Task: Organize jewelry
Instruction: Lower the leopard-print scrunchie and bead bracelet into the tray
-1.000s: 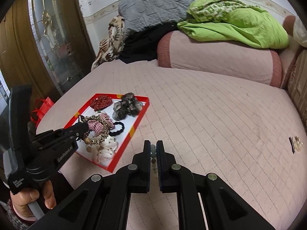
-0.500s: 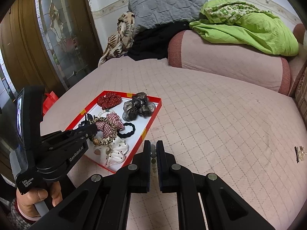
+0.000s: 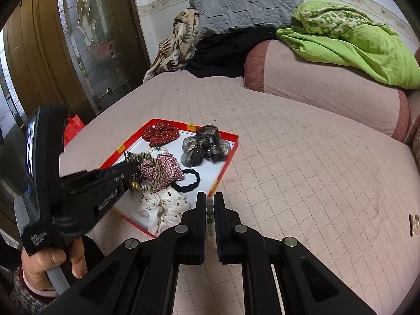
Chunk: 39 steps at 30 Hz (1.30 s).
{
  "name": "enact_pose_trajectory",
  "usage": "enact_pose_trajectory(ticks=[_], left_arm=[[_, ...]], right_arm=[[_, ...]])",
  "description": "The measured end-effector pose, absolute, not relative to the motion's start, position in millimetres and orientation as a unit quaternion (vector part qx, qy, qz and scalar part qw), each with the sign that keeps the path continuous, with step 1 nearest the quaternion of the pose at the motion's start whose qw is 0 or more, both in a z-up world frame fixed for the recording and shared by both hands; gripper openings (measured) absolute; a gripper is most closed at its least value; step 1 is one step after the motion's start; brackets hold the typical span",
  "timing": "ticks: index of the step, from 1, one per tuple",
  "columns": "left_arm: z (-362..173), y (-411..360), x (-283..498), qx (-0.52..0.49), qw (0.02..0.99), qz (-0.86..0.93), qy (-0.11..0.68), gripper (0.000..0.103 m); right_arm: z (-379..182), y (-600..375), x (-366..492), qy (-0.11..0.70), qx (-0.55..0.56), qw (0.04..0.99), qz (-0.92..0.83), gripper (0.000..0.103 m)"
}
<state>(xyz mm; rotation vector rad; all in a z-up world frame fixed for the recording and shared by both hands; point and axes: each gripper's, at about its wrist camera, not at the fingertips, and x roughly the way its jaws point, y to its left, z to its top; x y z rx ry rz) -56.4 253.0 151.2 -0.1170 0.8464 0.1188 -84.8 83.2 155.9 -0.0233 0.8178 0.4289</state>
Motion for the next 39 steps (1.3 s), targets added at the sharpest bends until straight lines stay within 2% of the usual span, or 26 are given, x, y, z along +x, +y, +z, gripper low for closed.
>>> enact_pose_trajectory(ticks=[10,21,26,32,39], left_arm=[[182,304,-27,-0.074,0.918,0.075,0.383,0.005],[167,348,-19,-0.124,0.905,0.079,0.399,0.005],[171,350,-5,-0.133,0.903,0.06,0.404,0.005],[178,338,40,-0.099,0.905,0.035,0.413,0.005],[160,344,68,-0.1,0.898,0.029,0.427,0.005]], right_arm=[[157,99,-67,0.401,-0.012,0.891,0.214,0.006],[159,126,-49,0.4,-0.027,0.887,0.228,0.006],[160,140,-40,0.401,-0.031,0.884,0.237,0.006],[160,156,-25,0.4,-0.026,0.883,0.243,0.007],[152,170,6,0.408,-0.018,0.88,0.242,0.007]])
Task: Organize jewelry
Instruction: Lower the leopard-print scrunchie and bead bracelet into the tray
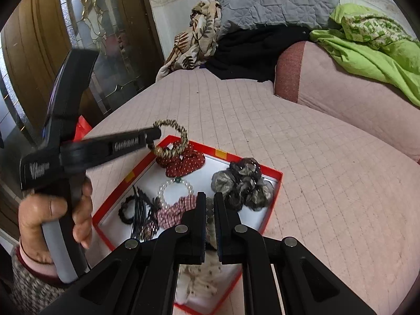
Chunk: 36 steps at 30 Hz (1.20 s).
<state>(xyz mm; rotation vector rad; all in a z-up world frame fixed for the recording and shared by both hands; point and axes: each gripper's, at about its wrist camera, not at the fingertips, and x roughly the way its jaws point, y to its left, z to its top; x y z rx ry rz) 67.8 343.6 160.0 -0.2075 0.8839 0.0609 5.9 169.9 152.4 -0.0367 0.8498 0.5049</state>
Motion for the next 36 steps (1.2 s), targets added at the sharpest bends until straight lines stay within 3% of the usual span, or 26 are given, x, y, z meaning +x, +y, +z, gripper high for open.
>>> enact_pose_trajectory(ticks=[13,36], left_arm=[[130,391,70,-0.1,0.886,0.063,0.449,0.005],[89,395,77,-0.084,0.861,0.068,0.497,0.006]], right_arm=[[126,216,72,0.432,-0.002,0.866,0.253,0.007],[77,221,96,0.478,0.002,0.849,0.225,0.007]])
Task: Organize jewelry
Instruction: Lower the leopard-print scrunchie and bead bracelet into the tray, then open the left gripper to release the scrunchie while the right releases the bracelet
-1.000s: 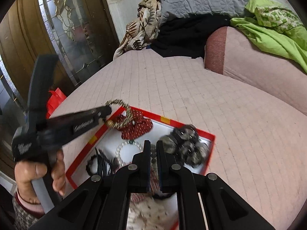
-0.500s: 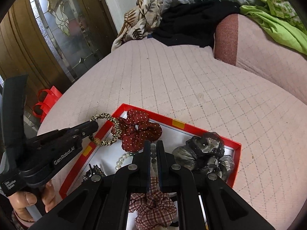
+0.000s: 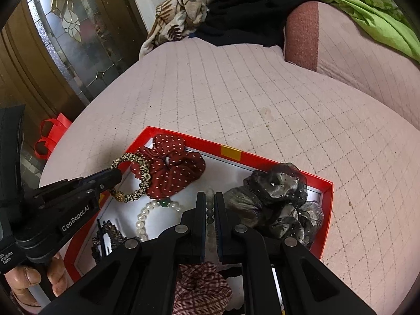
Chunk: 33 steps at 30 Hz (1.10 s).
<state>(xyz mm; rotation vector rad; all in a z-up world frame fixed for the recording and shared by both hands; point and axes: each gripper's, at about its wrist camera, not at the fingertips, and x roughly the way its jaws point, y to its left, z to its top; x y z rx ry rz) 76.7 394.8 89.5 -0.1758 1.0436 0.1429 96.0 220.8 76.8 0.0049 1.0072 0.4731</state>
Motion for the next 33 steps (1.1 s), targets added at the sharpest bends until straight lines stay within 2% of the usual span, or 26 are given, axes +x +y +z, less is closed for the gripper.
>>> enact_pose_trajectory(ticks=[21,24,26,28,30,33], left_arm=[[79,391,78,-0.074,0.851,0.08,0.513,0.007],[81,390,76,-0.075,0.852,0.079,0.511,0.012],[84,390,75,-0.078,0.854,0.077,0.508,0.026],[88,390,72,-0.081,0.857,0.076,0.503,0.038],[93,388,69,-0.08,0.862,0.074,0.496,0.041],[96,383,66,-0.073,0.864,0.069,0.494,0.043]], right_arm=[[67,217,92,0.484,-0.009,0.849,0.213,0.007],[70,217,89,0.481,-0.009,0.85,0.213,0.007],[72,216,87,0.479,-0.007,0.852,0.212,0.009],[74,214,86,0.477,-0.003,0.853,0.212,0.019],[77,212,83,0.473,0.0,0.855,0.211,0.031],[82,207,79,0.469,0.005,0.858,0.21,0.032]])
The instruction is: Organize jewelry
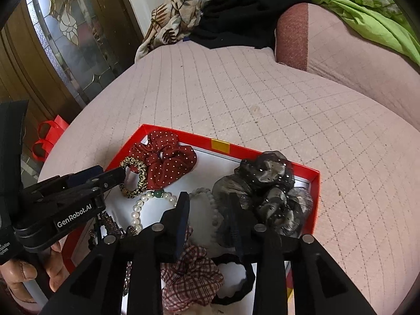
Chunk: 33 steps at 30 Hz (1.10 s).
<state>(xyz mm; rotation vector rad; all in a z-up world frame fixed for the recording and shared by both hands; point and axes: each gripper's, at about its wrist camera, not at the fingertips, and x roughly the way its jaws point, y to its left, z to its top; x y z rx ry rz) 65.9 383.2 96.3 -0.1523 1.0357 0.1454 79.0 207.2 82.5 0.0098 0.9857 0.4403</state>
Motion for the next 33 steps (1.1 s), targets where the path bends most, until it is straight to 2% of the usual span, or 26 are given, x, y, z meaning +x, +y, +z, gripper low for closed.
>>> enact_pose_trajectory(ticks=[7,10,14,18,20,25,29,33], left_arm=[[99,372,62,-0.052,0.867,0.076,0.49,0.047],[104,367,55,-0.046,0.873,0.081,0.478,0.049],[118,353,40,-0.036,0.891,0.088,0.444,0.061],[133,334,18,-0.022,0.91,0.099,0.401,0.067],[137,326,8,-0.015,0.917,0.111,0.383,0.077],[148,302,-30,0.01,0.934,0.147,0.326,0.09],[164,283,-66,0.021,0.95,0.139,0.279,0.093],[179,272,-98,0.017,0.956,0.14,0.259,0.1]], right_arm=[[95,189,64,0.462,0.02,0.862,0.207,0.033],[101,175,52,0.456,0.025,0.866,0.201,0.037],[108,157,32,0.448,0.024,0.873,0.192,0.041],[114,141,8,0.437,0.014,0.881,0.178,0.047],[116,132,-5,0.433,0.01,0.885,0.172,0.047],[120,110,-28,0.426,0.008,0.892,0.153,0.05],[120,96,-44,0.427,0.015,0.893,0.14,0.051],[121,84,-60,0.426,0.016,0.896,0.128,0.054]])
